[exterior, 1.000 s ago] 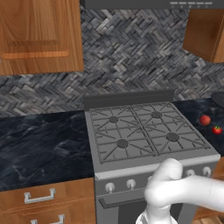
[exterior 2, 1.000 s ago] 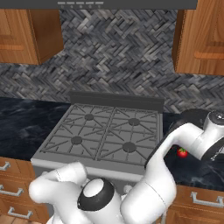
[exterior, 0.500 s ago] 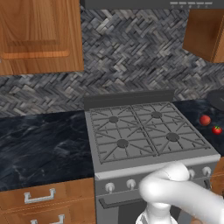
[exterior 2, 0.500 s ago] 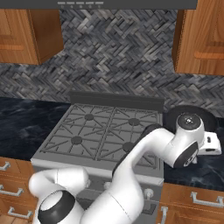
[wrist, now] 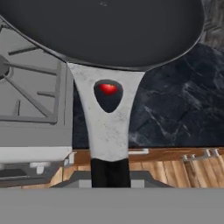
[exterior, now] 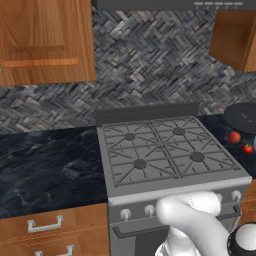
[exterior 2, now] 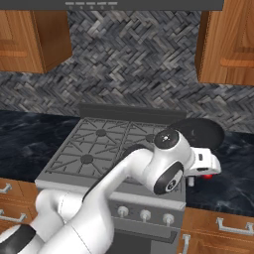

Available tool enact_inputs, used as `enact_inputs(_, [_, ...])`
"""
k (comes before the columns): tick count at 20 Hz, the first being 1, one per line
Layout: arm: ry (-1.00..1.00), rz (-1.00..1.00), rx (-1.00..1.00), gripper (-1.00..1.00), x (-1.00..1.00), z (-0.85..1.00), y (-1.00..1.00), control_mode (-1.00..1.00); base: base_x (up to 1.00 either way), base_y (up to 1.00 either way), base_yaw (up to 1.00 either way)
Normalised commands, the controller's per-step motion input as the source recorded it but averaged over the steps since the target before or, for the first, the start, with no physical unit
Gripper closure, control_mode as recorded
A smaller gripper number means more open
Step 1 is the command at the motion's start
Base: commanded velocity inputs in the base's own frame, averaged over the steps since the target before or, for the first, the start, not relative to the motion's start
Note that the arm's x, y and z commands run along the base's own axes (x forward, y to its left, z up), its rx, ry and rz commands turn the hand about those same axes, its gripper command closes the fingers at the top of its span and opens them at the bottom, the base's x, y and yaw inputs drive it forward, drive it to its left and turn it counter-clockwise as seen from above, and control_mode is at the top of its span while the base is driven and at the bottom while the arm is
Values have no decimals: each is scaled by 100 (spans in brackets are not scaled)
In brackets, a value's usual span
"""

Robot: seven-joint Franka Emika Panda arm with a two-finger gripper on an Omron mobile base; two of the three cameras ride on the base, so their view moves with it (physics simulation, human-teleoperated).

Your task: Place the pan on the front right burner on the stove. Then place the tomato and the onion in the pan and turn on the front right burner.

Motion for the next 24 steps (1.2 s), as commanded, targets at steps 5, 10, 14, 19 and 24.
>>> enact_inputs(5, [0,1,-3,100,-19,4,57,-100,0,0,0])
enact_inputs(10, [0,2,0,100,-6,31,42,-100,0,0,0])
enact_inputs(14, [0,4,4,100,0,39,25,-100,0,0,0])
enact_inputs(19, [3,8,4,100,-1,10,27,-100,0,0,0])
enact_inputs(24, [11,13,7,100,-1,0,33,-100,0,0,0])
